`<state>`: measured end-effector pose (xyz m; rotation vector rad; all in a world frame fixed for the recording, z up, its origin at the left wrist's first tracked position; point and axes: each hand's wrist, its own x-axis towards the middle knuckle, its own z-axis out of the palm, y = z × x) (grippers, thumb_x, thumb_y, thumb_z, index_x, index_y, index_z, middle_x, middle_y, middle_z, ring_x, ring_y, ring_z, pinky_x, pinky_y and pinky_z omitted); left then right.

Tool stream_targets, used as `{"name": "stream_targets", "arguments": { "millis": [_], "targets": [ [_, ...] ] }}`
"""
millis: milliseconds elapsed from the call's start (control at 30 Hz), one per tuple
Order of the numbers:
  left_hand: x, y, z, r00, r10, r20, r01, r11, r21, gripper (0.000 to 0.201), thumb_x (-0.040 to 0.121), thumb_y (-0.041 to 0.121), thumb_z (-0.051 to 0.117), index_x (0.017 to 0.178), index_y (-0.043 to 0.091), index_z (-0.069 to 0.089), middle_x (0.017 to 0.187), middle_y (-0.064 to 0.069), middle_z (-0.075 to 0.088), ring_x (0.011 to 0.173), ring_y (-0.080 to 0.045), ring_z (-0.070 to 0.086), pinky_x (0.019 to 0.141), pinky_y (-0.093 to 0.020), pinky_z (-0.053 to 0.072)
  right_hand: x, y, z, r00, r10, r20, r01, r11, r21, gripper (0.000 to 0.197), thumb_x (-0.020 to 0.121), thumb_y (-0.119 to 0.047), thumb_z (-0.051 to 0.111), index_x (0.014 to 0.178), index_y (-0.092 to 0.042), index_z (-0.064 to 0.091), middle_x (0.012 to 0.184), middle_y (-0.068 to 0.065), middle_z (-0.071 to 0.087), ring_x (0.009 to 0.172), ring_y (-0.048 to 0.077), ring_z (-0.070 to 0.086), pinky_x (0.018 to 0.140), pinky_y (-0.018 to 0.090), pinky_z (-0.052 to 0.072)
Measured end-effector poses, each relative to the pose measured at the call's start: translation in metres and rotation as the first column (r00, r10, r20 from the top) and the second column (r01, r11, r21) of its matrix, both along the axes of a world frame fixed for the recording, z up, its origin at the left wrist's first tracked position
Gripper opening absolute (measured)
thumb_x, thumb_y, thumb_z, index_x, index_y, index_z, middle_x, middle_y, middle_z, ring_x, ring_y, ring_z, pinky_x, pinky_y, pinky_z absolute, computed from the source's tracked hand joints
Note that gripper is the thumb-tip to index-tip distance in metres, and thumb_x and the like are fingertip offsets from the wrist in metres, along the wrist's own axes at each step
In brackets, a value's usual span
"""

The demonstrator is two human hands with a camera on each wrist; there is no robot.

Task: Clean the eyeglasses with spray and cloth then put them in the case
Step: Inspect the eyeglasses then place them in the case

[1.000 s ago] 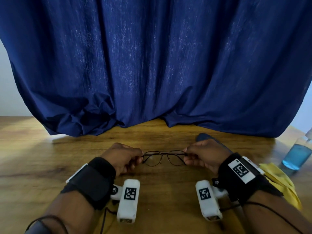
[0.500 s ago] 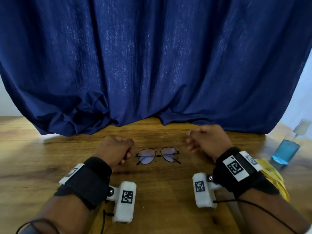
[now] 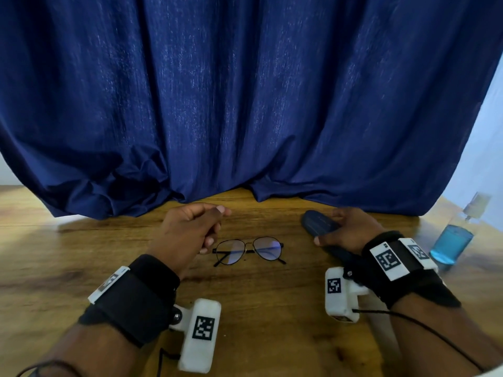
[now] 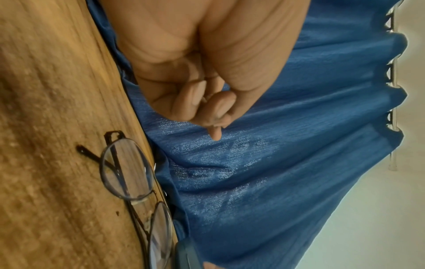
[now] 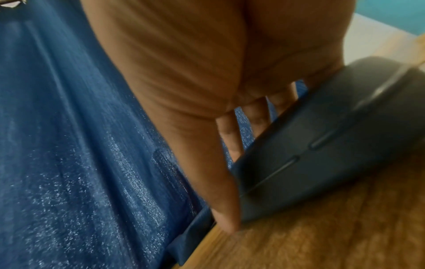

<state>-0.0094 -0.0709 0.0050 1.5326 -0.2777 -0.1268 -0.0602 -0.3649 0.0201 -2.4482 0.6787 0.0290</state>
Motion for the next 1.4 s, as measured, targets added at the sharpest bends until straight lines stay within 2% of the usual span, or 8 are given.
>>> {"name": "stream_targets", "arguments": {
  "millis": [233, 400, 633, 767, 867, 1033, 1267, 1400],
  "targets": [
    [-0.012, -0.006, 0.006, 0.996, -0.037, 0.082, 0.034, 0.999, 0.038, 0.012, 0.096, 0.018, 0.066, 0.102, 0.015, 0.077, 0.074, 0.001, 0.063, 0.055, -0.008, 0.056, 0.048, -0.022, 0.047, -0.002, 0.012, 0.000, 0.961, -0.041, 0.275, -0.014, 0.980, 0.198, 0.069, 0.078, -0.041, 0.083, 0.137, -0.025, 0.052, 0.111, -0.002, 0.066, 0.094, 0.015, 0.064, 0.075, 0.030, 0.053],
    [-0.022, -0.008, 0.009, 0.893, -0.295, 0.340, 0.168, 0.919, 0.355, 0.071, 0.082, 0.030, 0.082, 0.137, 0.059, 0.048, 0.146, 0.031, 0.045, 0.122, 0.003, 0.057, 0.086, -0.027, 0.061, -0.003, 0.047, 0.007, 0.898, -0.089, 0.431, -0.293, 0.609, 0.737, 0.056, 0.079, -0.047, 0.075, 0.124, -0.013, 0.066, 0.112, 0.009, 0.074, 0.095, 0.020, 0.072, 0.072, 0.031, 0.056],
    [-0.025, -0.017, 0.010, 0.854, -0.394, 0.340, 0.296, 0.905, 0.305, 0.085, 0.076, 0.030, 0.087, 0.144, 0.055, 0.042, 0.161, 0.025, 0.029, 0.143, -0.002, 0.042, 0.112, -0.043, 0.047, -0.006, 0.066, 0.001, 0.814, 0.049, 0.578, -0.517, 0.512, 0.686, 0.061, 0.087, -0.060, 0.062, 0.117, -0.008, 0.069, 0.106, 0.022, 0.075, 0.085, 0.033, 0.074, 0.071, 0.041, 0.058],
    [-0.024, -0.015, 0.013, 0.887, -0.357, 0.294, 0.346, 0.934, 0.093, 0.083, 0.077, 0.006, 0.083, 0.146, 0.036, 0.047, 0.149, 0.017, 0.053, 0.130, -0.007, 0.060, 0.101, -0.032, 0.055, -0.008, 0.069, 0.001, 0.805, 0.056, 0.591, -0.522, 0.540, 0.660, 0.026, 0.102, -0.016, 0.055, 0.123, -0.015, 0.069, 0.112, 0.022, 0.072, 0.089, 0.033, 0.075, 0.073, 0.039, 0.063],
    [-0.025, -0.016, 0.015, 0.910, -0.348, 0.224, 0.371, 0.926, -0.067, 0.068, 0.081, 0.004, 0.076, 0.141, 0.023, 0.052, 0.140, 0.005, 0.065, 0.118, -0.015, 0.069, 0.087, -0.024, 0.058, -0.009, 0.071, 0.001, 0.771, 0.155, 0.617, -0.581, 0.566, 0.584, 0.043, 0.091, 0.002, 0.065, 0.129, -0.018, 0.066, 0.110, 0.022, 0.065, 0.074, 0.026, 0.069, 0.064, 0.036, 0.063],
    [-0.028, -0.018, 0.017, 0.912, -0.407, 0.052, 0.403, 0.865, -0.298, 0.056, 0.086, 0.026, 0.072, 0.135, 0.006, 0.055, 0.126, -0.017, 0.072, 0.114, -0.036, 0.071, 0.088, -0.033, 0.062, -0.009, 0.067, 0.000, 0.659, 0.283, 0.697, -0.489, 0.865, 0.111, 0.051, 0.062, -0.054, 0.082, 0.110, -0.043, 0.070, 0.111, -0.013, 0.062, 0.095, 0.003, 0.059, 0.083, 0.024, 0.054],
    [-0.026, -0.018, 0.011, 0.931, -0.366, 0.013, 0.359, 0.907, -0.219, 0.046, 0.086, 0.028, 0.066, 0.127, 0.009, 0.060, 0.117, -0.015, 0.076, 0.105, -0.035, 0.075, 0.071, -0.032, 0.065, -0.014, 0.067, 0.003, 0.510, 0.437, 0.741, -0.604, 0.795, -0.054, 0.046, 0.078, -0.057, 0.074, 0.121, -0.038, 0.071, 0.108, -0.010, 0.073, 0.102, 0.013, 0.068, 0.086, 0.036, 0.057],
    [-0.015, -0.012, 0.008, 0.972, -0.220, 0.085, 0.234, 0.940, -0.249, 0.060, 0.069, 0.025, 0.080, 0.125, 0.015, 0.063, 0.117, -0.012, 0.075, 0.111, -0.031, 0.072, 0.086, -0.040, 0.063, -0.013, 0.064, 0.005, 0.509, 0.457, 0.730, -0.567, 0.816, -0.115, 0.046, 0.080, -0.056, 0.068, 0.120, -0.035, 0.072, 0.105, -0.010, 0.070, 0.097, 0.011, 0.067, 0.081, 0.027, 0.055]
  ]
}}
